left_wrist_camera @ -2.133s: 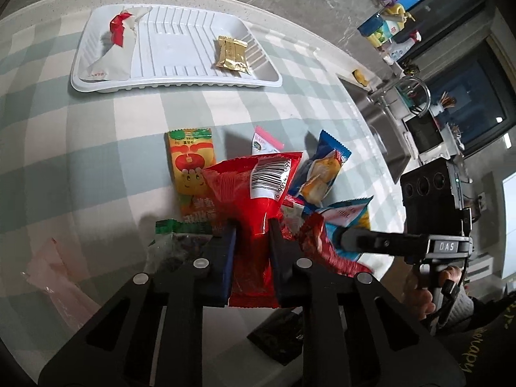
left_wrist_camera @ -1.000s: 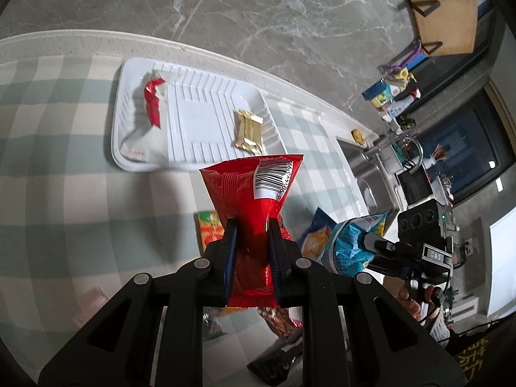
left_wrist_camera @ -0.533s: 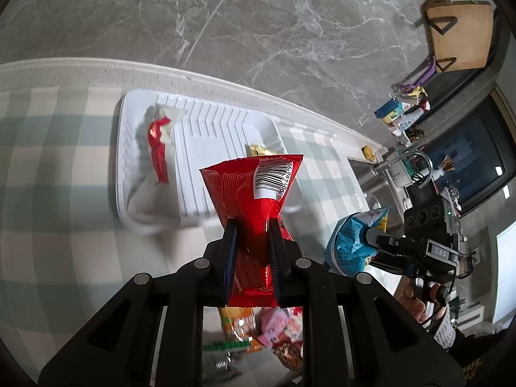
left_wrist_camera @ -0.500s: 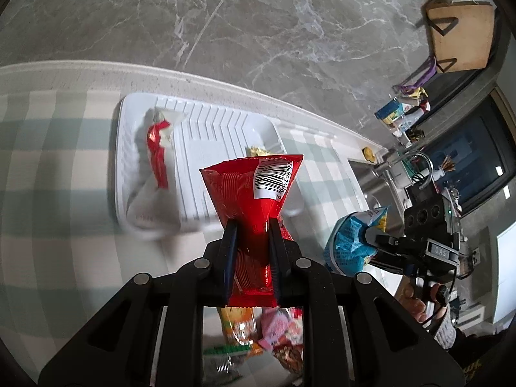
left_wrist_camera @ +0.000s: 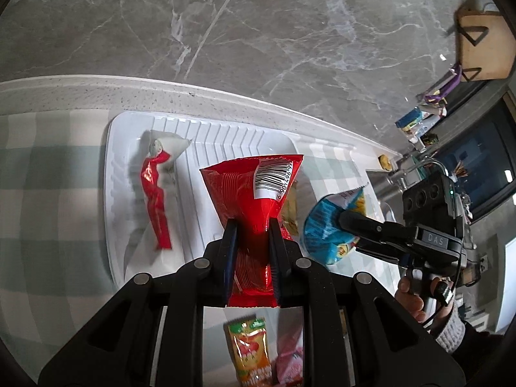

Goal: Organize snacks
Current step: 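Carry the red and panda bags into the white tray and release them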

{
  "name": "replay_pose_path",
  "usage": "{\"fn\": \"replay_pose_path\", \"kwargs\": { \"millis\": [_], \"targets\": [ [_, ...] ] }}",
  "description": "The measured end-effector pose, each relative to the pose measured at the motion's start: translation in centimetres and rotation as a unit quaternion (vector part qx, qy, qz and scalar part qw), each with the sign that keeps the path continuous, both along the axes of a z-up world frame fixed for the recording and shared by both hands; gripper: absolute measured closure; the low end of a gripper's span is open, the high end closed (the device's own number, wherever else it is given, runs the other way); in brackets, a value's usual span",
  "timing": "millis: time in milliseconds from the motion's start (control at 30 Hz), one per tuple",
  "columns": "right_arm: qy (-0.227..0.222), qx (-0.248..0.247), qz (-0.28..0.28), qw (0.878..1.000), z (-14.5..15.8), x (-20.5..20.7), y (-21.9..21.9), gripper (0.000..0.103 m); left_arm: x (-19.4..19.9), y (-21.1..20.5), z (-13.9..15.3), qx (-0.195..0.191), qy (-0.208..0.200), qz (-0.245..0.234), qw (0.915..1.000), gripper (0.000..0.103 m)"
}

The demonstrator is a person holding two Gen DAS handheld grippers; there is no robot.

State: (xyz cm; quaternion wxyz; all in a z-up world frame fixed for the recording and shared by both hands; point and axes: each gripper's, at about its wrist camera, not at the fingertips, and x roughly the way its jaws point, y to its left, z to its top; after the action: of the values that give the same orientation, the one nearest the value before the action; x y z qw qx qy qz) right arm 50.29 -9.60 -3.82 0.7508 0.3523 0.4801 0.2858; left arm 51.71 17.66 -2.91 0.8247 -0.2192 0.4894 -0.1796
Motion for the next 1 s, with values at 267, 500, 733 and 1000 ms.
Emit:
{"fn": "replay_pose_path", "kwargs": {
  "millis": [267,500,733,1000],
  "targets": [
    [0.003,-0.032,0.006,0.999,-0.3,2.4,1.4,0.069,2.3,-0.1,-2.1,0.023,0.011,0.013,0.9996,0.087],
    [0.009,-0.049,0.010,0.999,-1.0,3.4,2.1,0.069,3.0,-0.2,-3.2,0.033,0.015,0.014,0.9992,0.087],
    [0.016,-0.057,0.011,0.998,-1.5,3.8,2.4,0.069,3.2,-0.5,-3.5,0.041,0.015,0.015,0.9989,0.087],
    [0.022,-0.075,0.006,0.997,-1.8,4.1,2.7,0.064,3.5,-1.1,-3.9,0.068,0.015,0.019,0.9974,0.086]
  ]
}}
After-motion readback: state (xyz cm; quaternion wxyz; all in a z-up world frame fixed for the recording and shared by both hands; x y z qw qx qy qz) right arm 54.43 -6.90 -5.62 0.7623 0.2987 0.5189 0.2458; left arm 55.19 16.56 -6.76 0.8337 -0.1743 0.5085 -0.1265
